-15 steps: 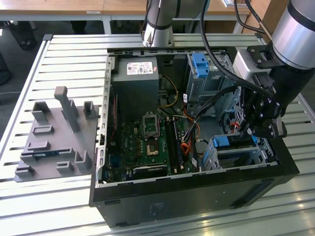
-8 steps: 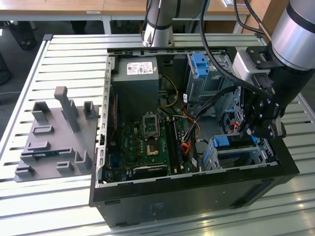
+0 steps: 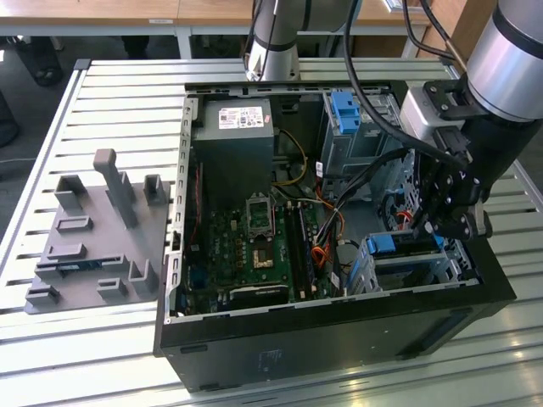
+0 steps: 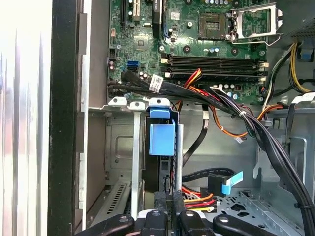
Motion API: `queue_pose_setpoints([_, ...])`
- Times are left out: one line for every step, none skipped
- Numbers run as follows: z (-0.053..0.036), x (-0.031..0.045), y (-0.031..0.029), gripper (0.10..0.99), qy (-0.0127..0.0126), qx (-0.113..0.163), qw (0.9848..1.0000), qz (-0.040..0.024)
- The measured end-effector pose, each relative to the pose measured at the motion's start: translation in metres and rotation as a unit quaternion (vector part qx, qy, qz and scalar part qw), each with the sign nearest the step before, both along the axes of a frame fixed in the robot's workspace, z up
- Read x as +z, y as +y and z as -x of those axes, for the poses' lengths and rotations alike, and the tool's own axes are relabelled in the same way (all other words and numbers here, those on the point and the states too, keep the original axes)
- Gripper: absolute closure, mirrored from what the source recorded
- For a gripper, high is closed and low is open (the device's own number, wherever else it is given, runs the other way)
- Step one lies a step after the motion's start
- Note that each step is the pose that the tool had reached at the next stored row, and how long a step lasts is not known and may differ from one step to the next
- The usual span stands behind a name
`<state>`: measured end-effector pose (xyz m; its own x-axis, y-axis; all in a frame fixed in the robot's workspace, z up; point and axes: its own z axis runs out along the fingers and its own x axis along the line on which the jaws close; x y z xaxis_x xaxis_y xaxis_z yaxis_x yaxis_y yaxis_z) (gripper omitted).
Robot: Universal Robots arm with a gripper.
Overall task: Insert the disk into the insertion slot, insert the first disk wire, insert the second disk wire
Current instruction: 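Insert the first disk wire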
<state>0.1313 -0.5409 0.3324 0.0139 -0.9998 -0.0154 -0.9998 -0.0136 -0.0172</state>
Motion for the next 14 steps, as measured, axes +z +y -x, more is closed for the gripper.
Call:
queue_pose_setpoints([0.0000, -0.0006, 0.0000, 0.922, 0.0000, 0.000, 1.0000, -0.0002])
queue_pose_setpoints([0.0000, -0.0008, 0.0000, 0.922, 0.0000, 0.000, 1.0000, -0.0001])
queue_pose_setpoints([0.0000, -0.0013, 0.0000, 0.922, 0.0000, 0.000, 1.0000, -0.0001])
queue_pose_setpoints([0.0000, -0.0017, 0.0000, 0.922, 0.0000, 0.000, 1.0000, -0.0001])
queue_pose_setpoints([0.0000, -0.0022, 0.0000, 0.922, 0.0000, 0.000, 1.0000, -0.0001])
queue_pose_setpoints([0.0000, -0.0027, 0.0000, 0.922, 0.0000, 0.000, 1.0000, -0.0001])
queue_pose_setpoints([0.0000, -0.0031, 0.0000, 0.922, 0.0000, 0.000, 1.0000, 0.0000])
queue_pose_setpoints([0.0000, -0.0033, 0.0000, 0.922, 0.0000, 0.000, 1.0000, 0.0000])
queue_pose_setpoints([0.0000, -0.0036, 0.0000, 0.922, 0.0000, 0.000, 1.0000, 0.0000])
queue_pose_setpoints([0.0000, -0.0037, 0.0000, 0.922, 0.0000, 0.000, 1.0000, 0.0000])
queue_pose_setpoints([0.0000, -0.0038, 0.0000, 0.922, 0.0000, 0.000, 1.0000, 0.0001])
queue_pose_setpoints([0.0000, -0.0040, 0.0000, 0.922, 0.0000, 0.000, 1.0000, 0.0000])
queue_pose_setpoints([0.0000, -0.0041, 0.0000, 0.922, 0.0000, 0.000, 1.0000, 0.0000])
queue_pose_setpoints([0.0000, -0.0042, 0.0000, 0.922, 0.0000, 0.000, 1.0000, 0.0000])
